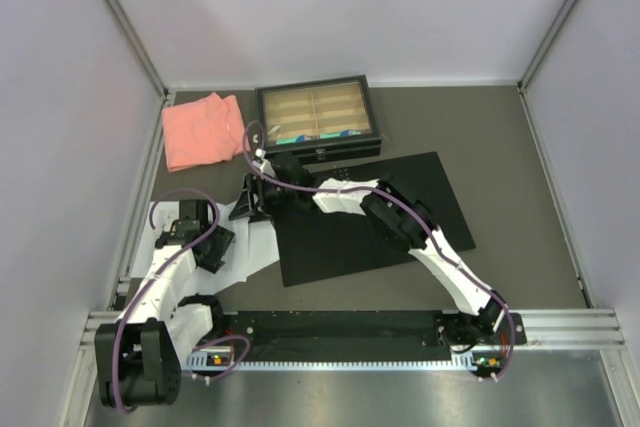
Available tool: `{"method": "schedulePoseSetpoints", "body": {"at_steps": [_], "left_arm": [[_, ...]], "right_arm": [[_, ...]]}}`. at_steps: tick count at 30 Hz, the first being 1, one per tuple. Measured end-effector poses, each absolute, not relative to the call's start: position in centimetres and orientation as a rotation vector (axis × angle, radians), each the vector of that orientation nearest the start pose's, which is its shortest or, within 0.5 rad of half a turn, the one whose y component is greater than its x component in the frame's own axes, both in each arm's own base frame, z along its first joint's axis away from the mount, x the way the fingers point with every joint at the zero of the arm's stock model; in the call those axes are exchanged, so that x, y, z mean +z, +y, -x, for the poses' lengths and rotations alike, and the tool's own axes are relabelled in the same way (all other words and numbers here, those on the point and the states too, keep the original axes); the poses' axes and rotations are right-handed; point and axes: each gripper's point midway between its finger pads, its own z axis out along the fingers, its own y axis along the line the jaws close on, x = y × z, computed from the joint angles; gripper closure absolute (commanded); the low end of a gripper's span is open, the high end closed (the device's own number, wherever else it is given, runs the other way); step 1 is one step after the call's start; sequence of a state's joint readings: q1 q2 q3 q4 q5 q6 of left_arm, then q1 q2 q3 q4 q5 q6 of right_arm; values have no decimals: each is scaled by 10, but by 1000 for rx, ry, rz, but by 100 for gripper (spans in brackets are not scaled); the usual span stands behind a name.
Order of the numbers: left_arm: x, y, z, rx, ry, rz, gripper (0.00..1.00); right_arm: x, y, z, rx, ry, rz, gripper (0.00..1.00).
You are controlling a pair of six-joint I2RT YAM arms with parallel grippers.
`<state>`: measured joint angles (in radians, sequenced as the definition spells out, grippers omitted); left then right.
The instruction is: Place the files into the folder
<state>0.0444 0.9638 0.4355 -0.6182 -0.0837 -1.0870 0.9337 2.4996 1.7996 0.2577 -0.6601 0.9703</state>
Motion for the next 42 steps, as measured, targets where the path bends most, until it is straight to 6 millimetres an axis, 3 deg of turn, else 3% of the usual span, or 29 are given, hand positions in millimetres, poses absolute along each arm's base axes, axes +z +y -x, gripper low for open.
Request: {"method": "schedulePoseSetpoints", "body": {"at_steps": [11,19,27,32,36,37,38,42], "left_arm": [[25,-14,-198,-214,2281,1438,37],[24,-14,-198,-214,2295,1415,37],[24,-15,-197,-215,2307,1397,37],[25,-15,-198,-222,2304,1385,37],[26,-15,-198,-228,2303,1374,36],[26,-15,-197,-228,2304,1369,36],[26,-15,-197,-228,2307,1363,35],[28,-18,-197,-249,2323,1328,30]], "right_arm": [[58,578,-260,1784,2444,326,25],[59,562,-246,1816,2493,231,26],[70,571,-255,1807,2458,244,44],[82,581,-267,1796,2381,284,72],[71,586,-275,1761,2381,284,85],[67,587,-276,1753,2386,284,96],[61,588,-278,1737,2398,280,100],[41,588,-282,1651,2455,284,100]]}}
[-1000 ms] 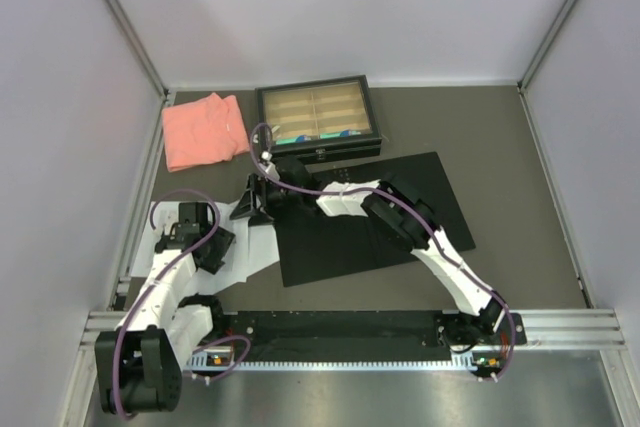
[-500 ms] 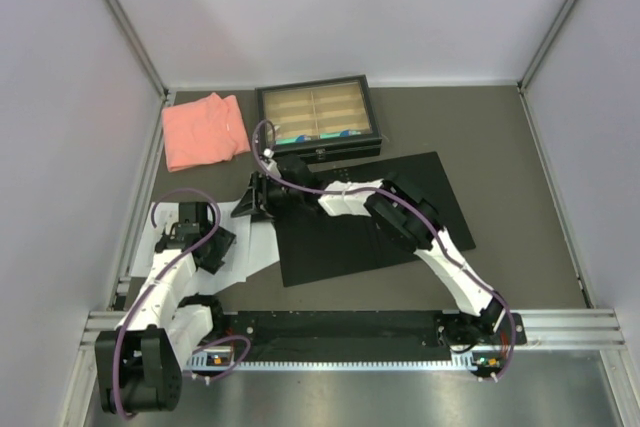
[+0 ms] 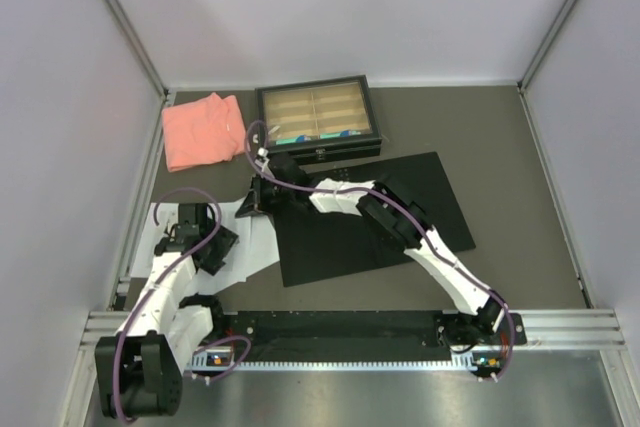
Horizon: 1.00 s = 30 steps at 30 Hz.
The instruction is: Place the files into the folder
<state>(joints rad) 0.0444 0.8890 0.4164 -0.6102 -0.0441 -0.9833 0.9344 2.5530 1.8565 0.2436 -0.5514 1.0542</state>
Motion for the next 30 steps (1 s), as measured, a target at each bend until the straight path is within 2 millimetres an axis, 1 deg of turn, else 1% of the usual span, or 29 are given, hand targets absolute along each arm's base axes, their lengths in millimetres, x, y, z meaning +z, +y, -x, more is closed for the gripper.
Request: {"method": "schedulePoseSetpoints", "body": {"at_steps": [2,3,6,9,11,13,14,15,17,18,19,20,21,22,23,24,25,26,27,28,29,30], "left_arm": [[31,-23,-197,-285,2348,1285,31],[34,-26,-197,-307,2360,1259,29],[59,-37,-209,-412,2356,1120,27],[108,-49,-230,-553,2255,921,25],[142,-55,-241,-617,2169,811,25],[178,-61,-250,-681,2079,706,25],[193,-65,-253,-710,2047,666,25],[204,-68,-255,-732,2023,634,25],[223,-77,-260,-784,1980,564,25],[229,-82,-261,-810,1970,530,25],[232,-89,-262,-833,1969,498,25],[233,-97,-263,-856,1977,465,25],[232,-109,-262,-882,1992,423,25],[229,-122,-261,-906,2015,381,25],[226,-136,-261,-932,2041,334,25],[222,-153,-259,-959,2068,279,25],[214,-169,-258,-977,2103,228,26],[206,-187,-256,-1000,2140,168,27],[195,-206,-252,-1024,2181,104,27],[184,-219,-250,-1029,2222,63,27],[168,-234,-246,-1031,2277,13,27],[153,-247,-242,-1029,2326,-32,27]], "right_arm": [[38,589,-283,1610,2467,311,100],[38,590,-282,1584,2469,332,100],[42,593,-282,1479,2448,421,100],[56,585,-277,1343,2434,498,100],[77,572,-274,1251,2407,528,100],[111,550,-271,1162,2366,541,100],[134,536,-270,1123,2328,540,100],[156,522,-270,1096,2289,533,100],[206,486,-269,1066,2200,487,100],[225,463,-270,1048,2166,447,100],[240,436,-271,1028,2143,397,100],[249,413,-275,1006,2123,348,100],[252,376,-281,960,2106,264,100],[245,344,-288,903,2111,185,100],[235,311,-293,835,2124,100,100],[218,279,-298,756,2152,10,100],[201,253,-302,683,2181,-69,100],[179,224,-303,605,2216,-162,100],[155,196,-300,521,2258,-250,100],[138,176,-295,459,2290,-313,100],[118,149,-289,384,2316,-400,100],[102,127,-281,326,2333,-475,100]]}}
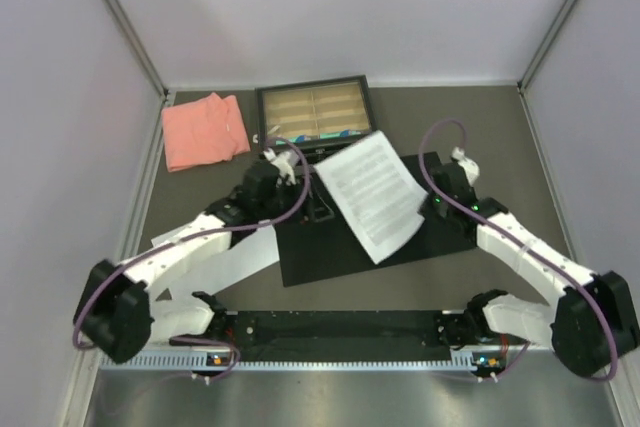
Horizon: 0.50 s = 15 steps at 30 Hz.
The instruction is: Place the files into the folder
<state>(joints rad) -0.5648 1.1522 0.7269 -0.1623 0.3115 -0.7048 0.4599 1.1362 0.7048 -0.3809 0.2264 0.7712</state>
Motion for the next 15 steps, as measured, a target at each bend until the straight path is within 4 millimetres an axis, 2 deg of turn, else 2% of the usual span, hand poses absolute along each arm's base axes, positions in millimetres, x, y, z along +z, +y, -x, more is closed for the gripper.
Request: {"method": "schedulePoseSetpoints", "body": {"at_steps": [3,6,11,15], "left_arm": [[115,-276,-228,-1020,2434,-125,27],[102,-296,-225,-1058,2450,-146,27],[86,-318,-235,-1117,2441,-90,27],[72,-324,-238,-1140,2438,-47,28]], "right_arm": [[75,77,-259,205,2334,-664,100],[72,47,-252,142,2274,-785,100],[83,23,-254,106,2184,-870,100],[83,20,-254,89,2182,-859,100]]}}
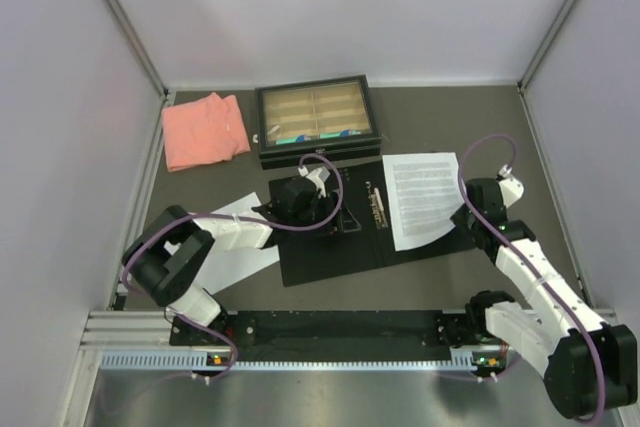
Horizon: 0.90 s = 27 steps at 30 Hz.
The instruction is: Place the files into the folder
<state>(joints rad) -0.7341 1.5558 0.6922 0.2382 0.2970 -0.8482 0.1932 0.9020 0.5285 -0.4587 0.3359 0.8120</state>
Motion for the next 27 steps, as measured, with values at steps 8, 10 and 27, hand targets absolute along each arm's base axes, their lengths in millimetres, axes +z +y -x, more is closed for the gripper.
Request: {"method": "schedulePoseSetpoints", "body": {"at_steps": [8,10,27], "left_arm": [[49,-330,-234,-1148,2453,-34,30],[49,-332,-233,-1151,2445,-45,30],[47,-337,-235,-1162,2424,-56,31]], "right_arm": [[70,38,-255,186,2245,-755,100],[70,41,-254,214,2259,-743,100],[65,46,-252,271,2344,-576,100]]}}
